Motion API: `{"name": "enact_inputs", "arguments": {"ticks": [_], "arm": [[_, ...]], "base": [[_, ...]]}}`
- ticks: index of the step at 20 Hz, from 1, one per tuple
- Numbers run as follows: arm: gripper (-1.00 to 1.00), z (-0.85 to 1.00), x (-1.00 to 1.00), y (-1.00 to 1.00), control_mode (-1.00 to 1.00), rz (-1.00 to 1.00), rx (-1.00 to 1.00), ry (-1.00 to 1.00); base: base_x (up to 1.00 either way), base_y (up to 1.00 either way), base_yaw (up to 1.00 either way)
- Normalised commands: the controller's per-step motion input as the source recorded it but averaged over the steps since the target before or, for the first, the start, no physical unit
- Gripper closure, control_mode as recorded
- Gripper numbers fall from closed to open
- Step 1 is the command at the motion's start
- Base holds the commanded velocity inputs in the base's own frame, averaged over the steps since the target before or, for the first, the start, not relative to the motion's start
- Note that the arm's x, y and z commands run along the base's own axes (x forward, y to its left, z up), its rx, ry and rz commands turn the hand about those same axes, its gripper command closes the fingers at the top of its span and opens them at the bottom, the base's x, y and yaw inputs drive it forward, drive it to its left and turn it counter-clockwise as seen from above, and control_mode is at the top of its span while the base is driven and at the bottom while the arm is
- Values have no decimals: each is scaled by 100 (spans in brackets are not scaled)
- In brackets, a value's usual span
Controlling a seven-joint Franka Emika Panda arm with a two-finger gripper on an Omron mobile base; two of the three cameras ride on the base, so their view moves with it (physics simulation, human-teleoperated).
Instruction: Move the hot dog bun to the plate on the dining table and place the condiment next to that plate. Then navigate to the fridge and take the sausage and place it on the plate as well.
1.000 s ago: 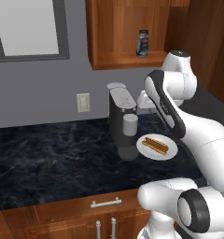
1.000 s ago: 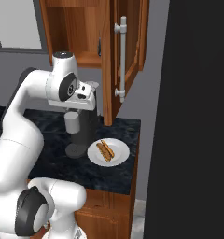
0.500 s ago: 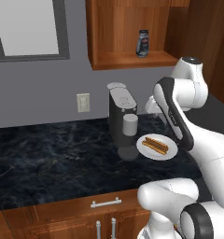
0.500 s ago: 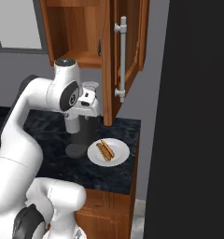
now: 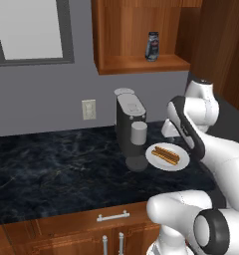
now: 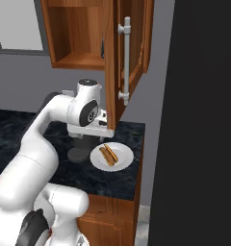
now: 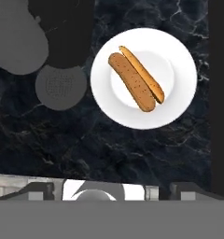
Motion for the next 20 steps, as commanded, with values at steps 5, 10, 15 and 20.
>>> {"name": "enact_inputs", "arguments": {"ticks": [5,10,15,20], "arm": [[-100,-35,34,-21,-100,4,0,17],[-100,-28,42,-5,-100,5,-3,2],[-100,-39,35,-2,-100,11,-3,0],[-100,-42,22,0,-100,11,-1,3]], "base": [[0,0,0],[0,0,0],[0,0,0],[0,0,0]]}}
